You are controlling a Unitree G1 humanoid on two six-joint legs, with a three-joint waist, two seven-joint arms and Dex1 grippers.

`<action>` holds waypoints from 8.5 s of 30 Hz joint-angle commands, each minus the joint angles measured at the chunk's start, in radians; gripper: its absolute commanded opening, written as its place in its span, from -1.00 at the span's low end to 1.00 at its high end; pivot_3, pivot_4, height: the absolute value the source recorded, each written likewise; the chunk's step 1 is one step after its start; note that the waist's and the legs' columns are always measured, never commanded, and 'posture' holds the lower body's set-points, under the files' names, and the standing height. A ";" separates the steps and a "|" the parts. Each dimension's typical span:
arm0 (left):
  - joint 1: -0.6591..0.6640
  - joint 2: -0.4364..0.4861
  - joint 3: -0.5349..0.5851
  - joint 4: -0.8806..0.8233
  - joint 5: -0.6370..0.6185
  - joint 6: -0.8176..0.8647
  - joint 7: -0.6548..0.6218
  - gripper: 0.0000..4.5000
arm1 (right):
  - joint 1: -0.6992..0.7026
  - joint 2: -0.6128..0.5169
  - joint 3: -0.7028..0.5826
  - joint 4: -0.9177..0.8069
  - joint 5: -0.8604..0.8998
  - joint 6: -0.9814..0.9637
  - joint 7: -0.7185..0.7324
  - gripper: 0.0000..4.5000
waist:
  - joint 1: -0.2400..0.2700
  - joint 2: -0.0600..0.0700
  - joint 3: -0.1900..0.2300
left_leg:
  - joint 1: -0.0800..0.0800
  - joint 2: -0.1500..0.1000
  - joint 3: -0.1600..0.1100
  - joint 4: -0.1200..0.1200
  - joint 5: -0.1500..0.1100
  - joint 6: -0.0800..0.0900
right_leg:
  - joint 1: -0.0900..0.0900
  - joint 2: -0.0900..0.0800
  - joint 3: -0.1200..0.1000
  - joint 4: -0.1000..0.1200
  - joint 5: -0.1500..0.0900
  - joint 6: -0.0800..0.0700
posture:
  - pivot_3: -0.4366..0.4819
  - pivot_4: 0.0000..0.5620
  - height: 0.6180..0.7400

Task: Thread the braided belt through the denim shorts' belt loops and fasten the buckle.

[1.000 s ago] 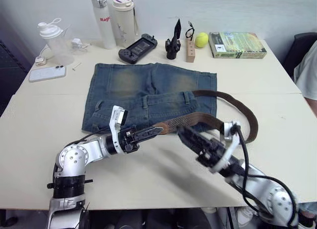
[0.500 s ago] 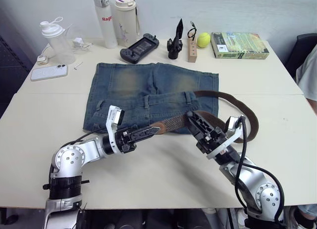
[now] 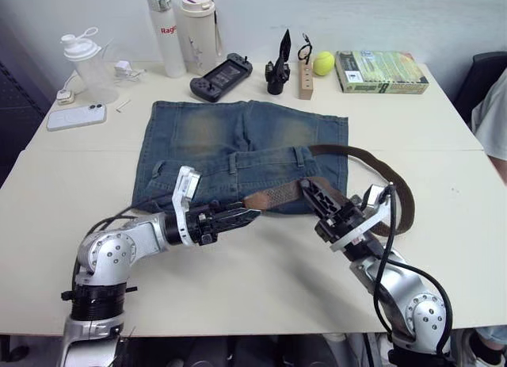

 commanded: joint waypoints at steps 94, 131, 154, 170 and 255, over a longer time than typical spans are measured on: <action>0.051 0.244 -0.008 -0.063 0.303 -0.531 -0.278 0.59 | -0.046 -0.103 -0.064 0.113 -0.316 0.144 -0.048 -1.00 | -0.003 0.007 0.004 | 0.001 0.002 0.015 -0.005 0.001 0.002 | -0.010 -0.001 0.004 0.004 0.000 0.000 | -0.05 -0.47 1.00; -0.404 -0.069 -0.456 0.744 1.241 -1.648 -0.039 0.59 | -0.121 0.030 -0.061 0.320 0.077 0.187 -0.358 -1.00 | -0.025 -0.010 -0.006 | 0.003 0.004 0.016 -0.005 0.001 0.002 | -0.008 -0.001 -0.001 0.005 0.000 0.000 | -0.05 -0.47 1.00; -0.364 -0.028 -0.455 0.545 1.130 -1.615 -0.110 -0.90 | -0.128 -0.001 -0.063 0.294 0.054 0.188 -0.358 -0.82 | -0.027 -0.010 -0.006 | 0.002 0.004 0.016 -0.005 0.001 0.002 | -0.008 -0.002 -0.001 0.004 0.000 0.000 | -0.05 -0.47 1.00; -0.332 -0.103 -0.460 0.438 1.042 -1.283 -0.180 -0.91 | 0.123 -0.463 -0.173 -0.088 -0.234 0.311 0.186 0.53 | 0.008 -0.007 -0.004 | 0.000 0.002 0.016 -0.001 0.000 0.005 | -0.008 -0.002 -0.002 0.005 0.001 0.001 | -0.05 -0.47 1.00; -0.069 0.226 -0.206 0.201 1.030 -1.718 -0.001 -0.91 | -0.192 0.187 0.087 0.044 0.204 0.109 -0.596 -0.77 | -0.008 0.003 0.002 | -0.002 0.002 0.018 0.008 -0.010 0.010 | -0.009 -0.004 0.001 0.004 0.004 0.006 | -0.05 -0.47 1.00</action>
